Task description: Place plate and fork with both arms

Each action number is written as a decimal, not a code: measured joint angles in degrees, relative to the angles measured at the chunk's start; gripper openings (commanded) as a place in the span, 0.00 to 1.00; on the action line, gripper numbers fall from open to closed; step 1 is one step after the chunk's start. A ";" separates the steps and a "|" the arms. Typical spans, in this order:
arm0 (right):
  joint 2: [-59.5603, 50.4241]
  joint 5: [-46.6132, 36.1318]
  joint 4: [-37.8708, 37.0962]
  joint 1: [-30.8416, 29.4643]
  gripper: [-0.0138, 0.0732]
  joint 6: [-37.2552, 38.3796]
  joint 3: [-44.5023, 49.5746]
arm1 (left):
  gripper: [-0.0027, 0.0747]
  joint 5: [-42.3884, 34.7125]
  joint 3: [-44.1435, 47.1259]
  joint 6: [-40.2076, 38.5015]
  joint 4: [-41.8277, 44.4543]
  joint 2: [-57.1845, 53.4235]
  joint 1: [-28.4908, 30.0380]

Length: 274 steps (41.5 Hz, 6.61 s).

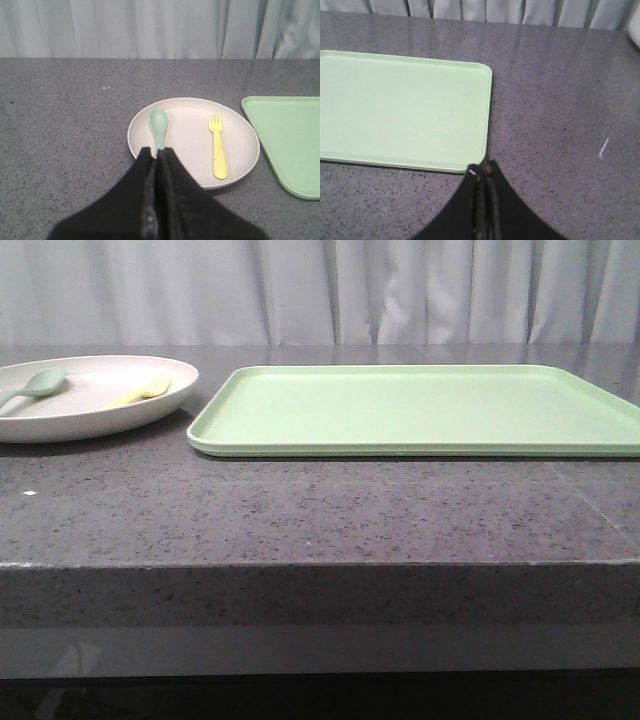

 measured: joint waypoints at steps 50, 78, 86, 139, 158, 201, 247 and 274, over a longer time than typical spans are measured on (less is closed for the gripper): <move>0.00 -0.35 0.00 0.00 0.79 -0.11 0.00 | 0.67 12.08 -6.84 0.00 0.17 14.28 0.00; 0.00 -0.35 0.00 0.00 0.79 -0.11 0.00 | 0.67 15.30 -23.37 23.10 -30.47 52.03 16.88; 0.00 -0.35 0.00 0.00 0.79 -0.11 0.00 | 0.67 15.17 -26.41 29.47 -40.18 60.36 20.02; 0.00 -0.35 0.00 0.00 0.79 -0.11 0.00 | 0.01 17.11 -37.95 31.59 -47.65 79.93 20.05; 0.00 -0.35 0.00 0.00 0.79 -0.11 0.00 | 0.01 16.73 -44.87 20.05 -44.56 76.21 13.60; 0.00 -0.35 -0.09 0.00 0.79 -0.11 0.00 | 0.01 0.90 -53.39 -10.71 -29.32 86.58 -20.87; 0.00 -0.35 -0.09 0.00 0.79 -0.11 0.00 | 0.37 5.92 -53.68 -9.99 -22.69 82.28 -21.00; 0.00 2.19 1.57 0.00 0.79 -0.11 0.00 | 0.37 17.89 -35.17 8.97 -11.78 44.70 -17.29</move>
